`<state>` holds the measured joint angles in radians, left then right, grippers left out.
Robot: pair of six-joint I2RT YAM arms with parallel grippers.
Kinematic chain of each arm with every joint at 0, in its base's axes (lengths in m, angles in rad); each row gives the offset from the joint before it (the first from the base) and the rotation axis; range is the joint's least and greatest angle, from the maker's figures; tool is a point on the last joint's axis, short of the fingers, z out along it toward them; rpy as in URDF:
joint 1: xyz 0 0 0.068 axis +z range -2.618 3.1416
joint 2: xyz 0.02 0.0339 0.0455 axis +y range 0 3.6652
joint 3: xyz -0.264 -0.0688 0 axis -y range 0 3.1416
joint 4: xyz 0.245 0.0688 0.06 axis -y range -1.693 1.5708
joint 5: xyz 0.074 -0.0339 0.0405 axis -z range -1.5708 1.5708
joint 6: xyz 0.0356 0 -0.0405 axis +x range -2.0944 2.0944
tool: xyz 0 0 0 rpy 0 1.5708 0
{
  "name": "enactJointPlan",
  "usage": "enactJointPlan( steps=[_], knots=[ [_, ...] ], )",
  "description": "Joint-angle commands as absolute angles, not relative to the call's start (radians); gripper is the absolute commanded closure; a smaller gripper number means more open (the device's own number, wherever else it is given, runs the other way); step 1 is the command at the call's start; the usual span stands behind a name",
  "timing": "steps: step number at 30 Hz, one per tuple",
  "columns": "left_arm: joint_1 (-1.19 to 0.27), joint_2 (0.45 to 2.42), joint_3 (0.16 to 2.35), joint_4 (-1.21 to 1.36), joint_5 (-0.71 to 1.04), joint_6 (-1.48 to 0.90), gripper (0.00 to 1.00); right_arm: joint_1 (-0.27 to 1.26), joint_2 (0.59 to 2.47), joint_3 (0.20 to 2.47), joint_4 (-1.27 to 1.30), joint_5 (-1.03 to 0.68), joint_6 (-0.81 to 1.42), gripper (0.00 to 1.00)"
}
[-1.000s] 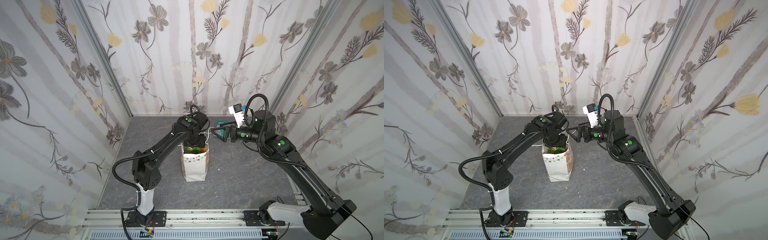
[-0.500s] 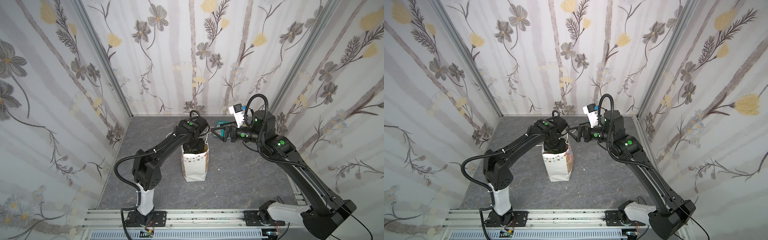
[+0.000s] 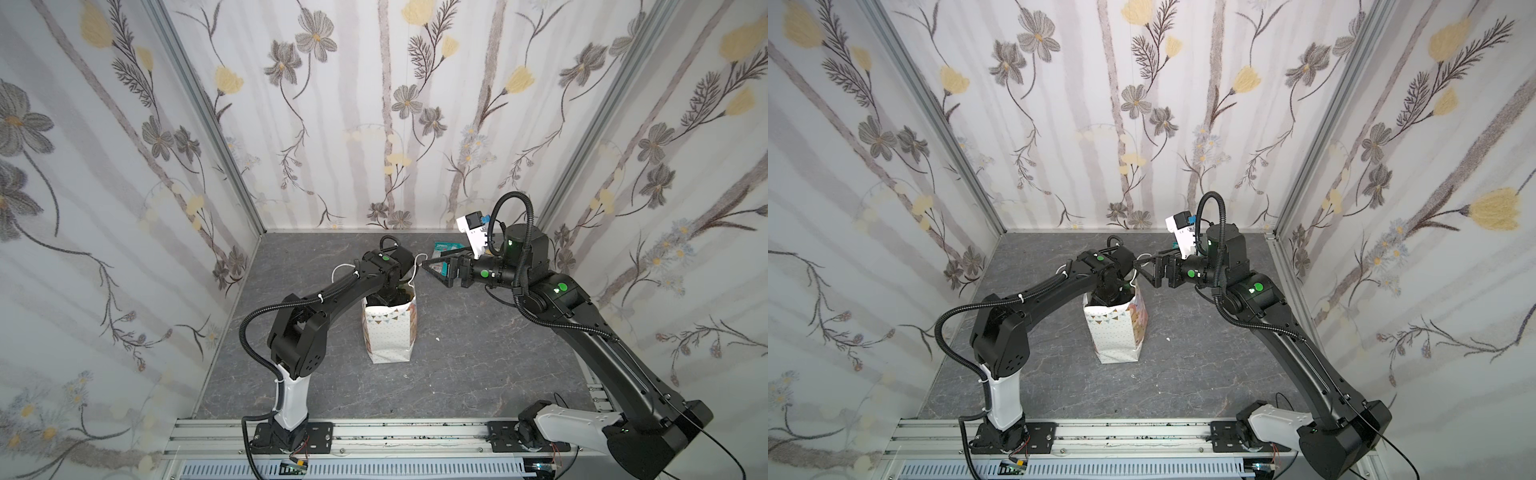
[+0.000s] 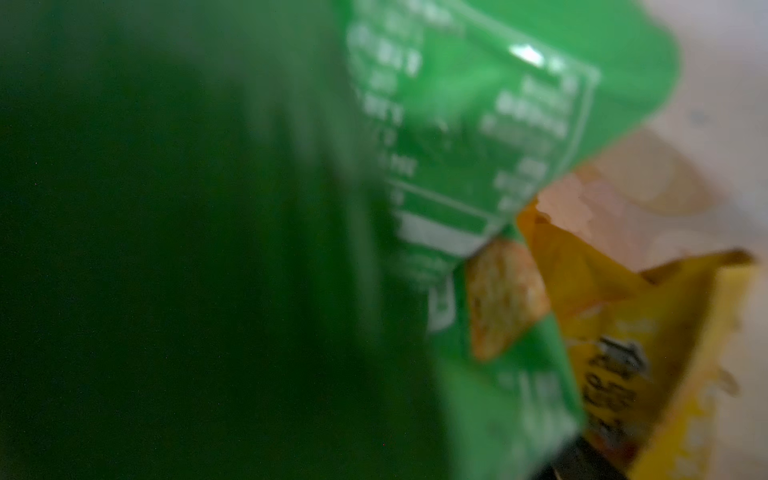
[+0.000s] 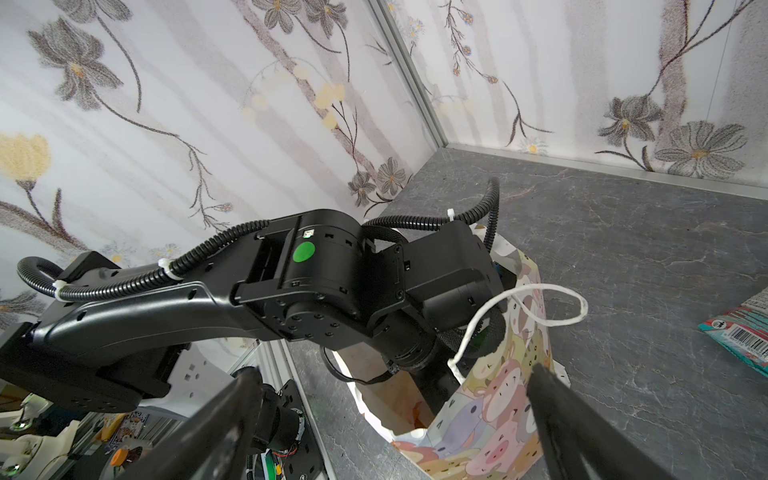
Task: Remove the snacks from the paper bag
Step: 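Lower the left gripper into the bag toward the green pack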
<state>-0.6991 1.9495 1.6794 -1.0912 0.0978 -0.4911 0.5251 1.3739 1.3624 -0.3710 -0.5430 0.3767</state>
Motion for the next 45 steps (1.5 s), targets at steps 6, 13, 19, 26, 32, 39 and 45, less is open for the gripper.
enactJointPlan(
  steps=[6, 13, 19, 26, 32, 39, 45],
  knots=[
    [-0.698, 1.969, 1.605, -1.028, 0.119, -0.514, 0.21, 0.528, 1.371, 1.361, -0.364, -0.545, 0.386, 0.01],
    [-0.699, 1.966, 1.565, -0.994, 0.140, -0.521, 0.42, 0.529, 1.376, 1.367, -0.365, -0.540, 0.389, 0.01],
    [-0.699, 1.942, 1.583, -1.011, 0.129, -0.514, 0.74, 0.532, 1.377, 1.365, -0.365, -0.537, 0.390, 0.01],
    [-0.699, 1.912, 1.631, -1.048, 0.095, -0.503, 1.00, 0.534, 1.374, 1.367, -0.365, -0.532, 0.391, 0.01],
    [-0.699, 1.888, 1.675, -1.076, 0.072, -0.498, 1.00, 0.534, 1.372, 1.368, -0.367, -0.528, 0.391, 0.01],
    [-0.700, 1.873, 1.720, -1.100, 0.046, -0.492, 1.00, 0.534, 1.366, 1.367, -0.369, -0.522, 0.390, 0.01],
    [-0.700, 1.856, 1.770, -1.120, 0.019, -0.486, 1.00, 0.534, 1.363, 1.364, -0.372, -0.518, 0.390, 0.01]
  ],
)
